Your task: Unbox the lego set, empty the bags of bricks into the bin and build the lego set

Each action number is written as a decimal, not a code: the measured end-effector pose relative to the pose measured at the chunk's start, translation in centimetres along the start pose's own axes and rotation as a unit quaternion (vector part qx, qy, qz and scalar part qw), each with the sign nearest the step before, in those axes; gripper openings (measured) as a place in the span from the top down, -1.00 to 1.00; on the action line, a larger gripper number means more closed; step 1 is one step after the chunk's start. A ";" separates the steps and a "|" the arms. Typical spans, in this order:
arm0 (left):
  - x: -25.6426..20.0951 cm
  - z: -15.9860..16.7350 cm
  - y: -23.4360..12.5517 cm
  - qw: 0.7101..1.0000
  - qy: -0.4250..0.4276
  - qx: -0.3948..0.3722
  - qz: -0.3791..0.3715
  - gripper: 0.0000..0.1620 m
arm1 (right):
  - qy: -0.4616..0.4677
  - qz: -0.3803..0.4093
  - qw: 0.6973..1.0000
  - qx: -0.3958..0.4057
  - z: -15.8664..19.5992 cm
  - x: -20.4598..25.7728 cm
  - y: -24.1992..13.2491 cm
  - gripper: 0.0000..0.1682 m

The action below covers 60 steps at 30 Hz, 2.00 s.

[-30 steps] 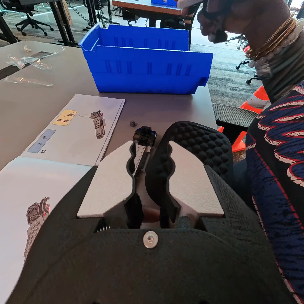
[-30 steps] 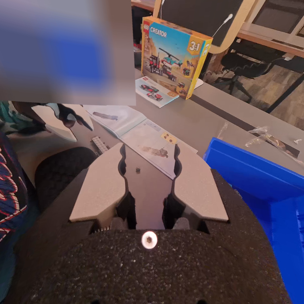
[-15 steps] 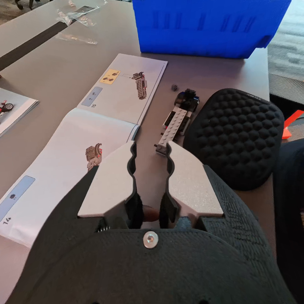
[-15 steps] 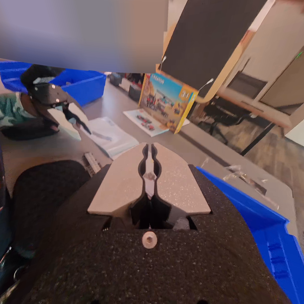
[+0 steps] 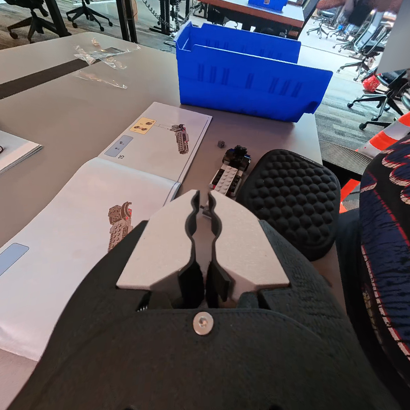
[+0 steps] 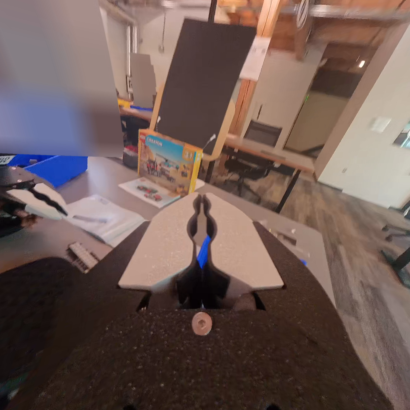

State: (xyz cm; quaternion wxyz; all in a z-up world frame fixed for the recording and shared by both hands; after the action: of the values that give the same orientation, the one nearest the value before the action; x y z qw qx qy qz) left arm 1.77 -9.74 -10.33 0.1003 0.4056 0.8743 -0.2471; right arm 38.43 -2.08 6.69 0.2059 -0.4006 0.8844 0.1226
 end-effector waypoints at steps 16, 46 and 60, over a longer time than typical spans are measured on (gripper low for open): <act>-0.2 0.8 0.9 0.998 0.009 0.057 0.008 0.91 | 0.005 -0.028 0.939 0.343 12.1 -4.3 -8.8 -0.26; -0.1 0.1 -0.2 1.000 0.013 -0.013 0.002 0.97 | -0.076 -0.398 0.871 0.278 16.8 0.4 -4.2 0.40; 0.1 0.1 -0.1 1.000 0.009 -0.011 -0.008 0.97 | -0.060 -0.324 0.898 0.293 18.0 0.3 0.3 0.21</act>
State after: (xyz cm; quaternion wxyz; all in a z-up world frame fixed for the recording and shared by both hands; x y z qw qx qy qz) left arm 1.62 -9.84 -10.37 0.0951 0.3992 0.8812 -0.2349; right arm 42.77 4.82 -9.39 0.3951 -0.5784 0.6875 -0.1915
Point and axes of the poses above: each gripper's, where its closed fingertips meet, y out along the fingers, z out of its underside, x = y × z across the jaws, the point moved 6 cm from there along -y, back along the fingers, and after that the axes turned 15 degrees about -y, right-handed, at the moved point
